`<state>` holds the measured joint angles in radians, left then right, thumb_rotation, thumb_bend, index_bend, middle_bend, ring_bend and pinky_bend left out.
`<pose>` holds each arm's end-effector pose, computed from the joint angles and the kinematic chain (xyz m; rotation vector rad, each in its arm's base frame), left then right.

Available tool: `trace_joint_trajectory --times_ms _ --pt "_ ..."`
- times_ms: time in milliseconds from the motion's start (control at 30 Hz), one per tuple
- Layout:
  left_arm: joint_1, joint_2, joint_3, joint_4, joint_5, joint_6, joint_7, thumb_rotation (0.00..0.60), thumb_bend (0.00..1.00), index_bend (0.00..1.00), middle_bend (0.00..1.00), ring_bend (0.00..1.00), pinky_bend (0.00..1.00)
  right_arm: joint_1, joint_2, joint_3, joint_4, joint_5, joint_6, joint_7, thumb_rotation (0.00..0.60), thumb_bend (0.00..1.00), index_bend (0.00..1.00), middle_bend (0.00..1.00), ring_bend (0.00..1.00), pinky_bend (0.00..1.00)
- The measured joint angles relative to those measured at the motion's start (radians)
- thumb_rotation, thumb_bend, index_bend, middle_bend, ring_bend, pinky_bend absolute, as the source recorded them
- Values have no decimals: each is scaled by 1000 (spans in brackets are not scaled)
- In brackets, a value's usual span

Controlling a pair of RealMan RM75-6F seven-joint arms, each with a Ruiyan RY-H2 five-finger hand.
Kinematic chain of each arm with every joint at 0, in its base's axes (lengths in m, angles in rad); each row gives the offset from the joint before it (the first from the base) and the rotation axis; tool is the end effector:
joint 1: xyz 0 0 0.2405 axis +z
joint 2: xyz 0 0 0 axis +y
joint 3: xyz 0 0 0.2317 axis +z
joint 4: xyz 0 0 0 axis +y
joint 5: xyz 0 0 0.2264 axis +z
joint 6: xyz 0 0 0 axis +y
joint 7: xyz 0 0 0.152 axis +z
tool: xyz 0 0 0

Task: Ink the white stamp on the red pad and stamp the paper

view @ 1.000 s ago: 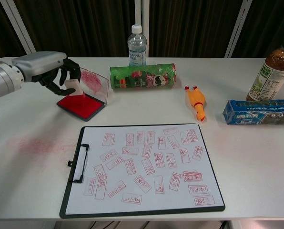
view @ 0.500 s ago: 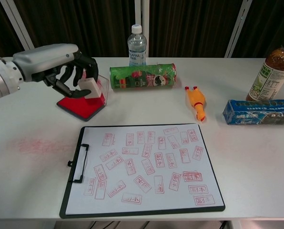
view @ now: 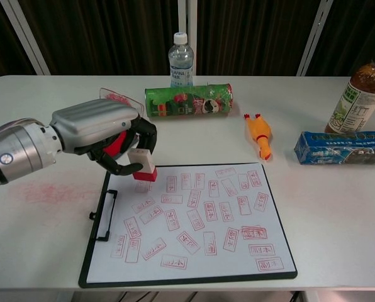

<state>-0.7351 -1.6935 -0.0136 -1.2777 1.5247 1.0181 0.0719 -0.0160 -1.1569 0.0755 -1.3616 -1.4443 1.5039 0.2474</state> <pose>-0.1243 0.2919 -0.0868 -2.1591 -0.8094 -1.0795 -0.3635 -0.1614 0.1637 1.2126 -0.9580 0.8687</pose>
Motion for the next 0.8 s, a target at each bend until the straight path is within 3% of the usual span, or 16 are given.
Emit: trace_joint_trajectory --times_ms 800 --pt "35 -58 12 181 13 23 -104 600 452 742 740 597 714 10 -4 2 -26 -9 -5 -41 600 336 0 0 0 0"
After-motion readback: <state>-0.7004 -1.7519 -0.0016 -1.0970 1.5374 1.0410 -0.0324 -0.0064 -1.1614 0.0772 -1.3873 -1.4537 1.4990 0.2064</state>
